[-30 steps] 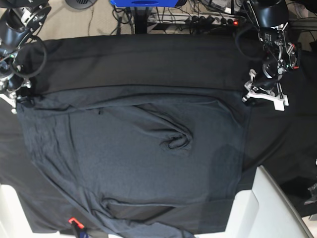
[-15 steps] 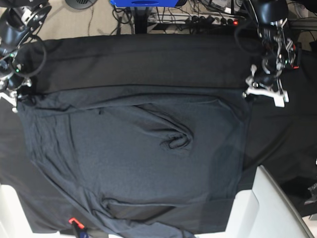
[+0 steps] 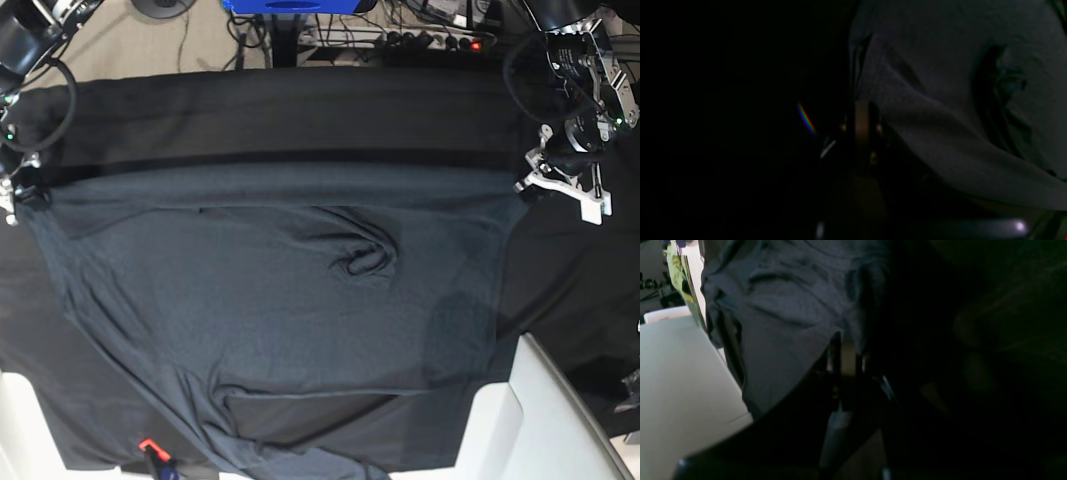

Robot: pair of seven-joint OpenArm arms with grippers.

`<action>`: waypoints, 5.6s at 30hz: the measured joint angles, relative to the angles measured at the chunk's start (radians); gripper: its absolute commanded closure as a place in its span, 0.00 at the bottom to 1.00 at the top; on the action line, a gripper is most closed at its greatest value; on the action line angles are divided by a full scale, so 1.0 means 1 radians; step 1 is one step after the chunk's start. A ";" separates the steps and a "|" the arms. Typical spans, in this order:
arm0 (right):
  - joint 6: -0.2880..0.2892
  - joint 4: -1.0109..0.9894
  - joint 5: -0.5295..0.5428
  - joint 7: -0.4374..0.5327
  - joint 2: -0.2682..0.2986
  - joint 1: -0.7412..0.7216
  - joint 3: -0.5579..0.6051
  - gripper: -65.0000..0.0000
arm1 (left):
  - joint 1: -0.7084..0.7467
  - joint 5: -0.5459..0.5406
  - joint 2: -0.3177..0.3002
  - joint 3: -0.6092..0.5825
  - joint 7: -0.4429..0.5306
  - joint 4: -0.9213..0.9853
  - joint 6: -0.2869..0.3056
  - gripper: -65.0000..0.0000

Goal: Fold the T-shirt properly
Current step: 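Pull the collar edge back outward with both grippers, flattening the shirt, then lower both grippers to the shirt's side edges near the sleeves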

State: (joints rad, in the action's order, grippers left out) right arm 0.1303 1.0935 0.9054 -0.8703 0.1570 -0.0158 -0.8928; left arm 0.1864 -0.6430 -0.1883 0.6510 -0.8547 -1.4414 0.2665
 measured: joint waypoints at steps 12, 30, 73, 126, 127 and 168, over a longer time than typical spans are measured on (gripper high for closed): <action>0.001 0.000 0.002 -0.033 0.000 0.076 0.000 1.00 | 0.116 0.001 0.003 0.010 0.001 -0.002 -0.003 1.00; -0.003 0.133 0.002 -0.024 -0.040 0.201 0.000 1.00 | 0.222 -0.004 0.003 0.009 0.005 -0.055 0.000 1.00; -0.079 0.209 -0.005 -0.020 -0.108 0.288 -0.077 0.52 | 0.266 0.014 0.002 0.000 0.103 -0.027 -0.004 0.48; 0.009 -0.473 0.003 0.498 0.339 -0.283 1.041 0.52 | 0.022 0.011 -0.213 -0.129 0.171 0.150 -0.004 0.00; 0.008 -0.458 0.003 0.496 0.338 -0.277 1.041 0.52 | 0.024 0.011 -0.211 -0.129 0.170 0.150 -0.004 0.00; -0.190 0.117 0.009 0.206 0.280 0.014 0.910 0.99 | 0.025 0.015 -0.198 -0.130 0.167 0.151 -0.005 0.00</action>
State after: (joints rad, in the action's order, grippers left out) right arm -0.0597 1.2106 0.9146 -0.6643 0.4370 -0.0013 0.0170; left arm 0.2111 -0.6281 -0.3862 0.5213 -0.6880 -1.2907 0.2619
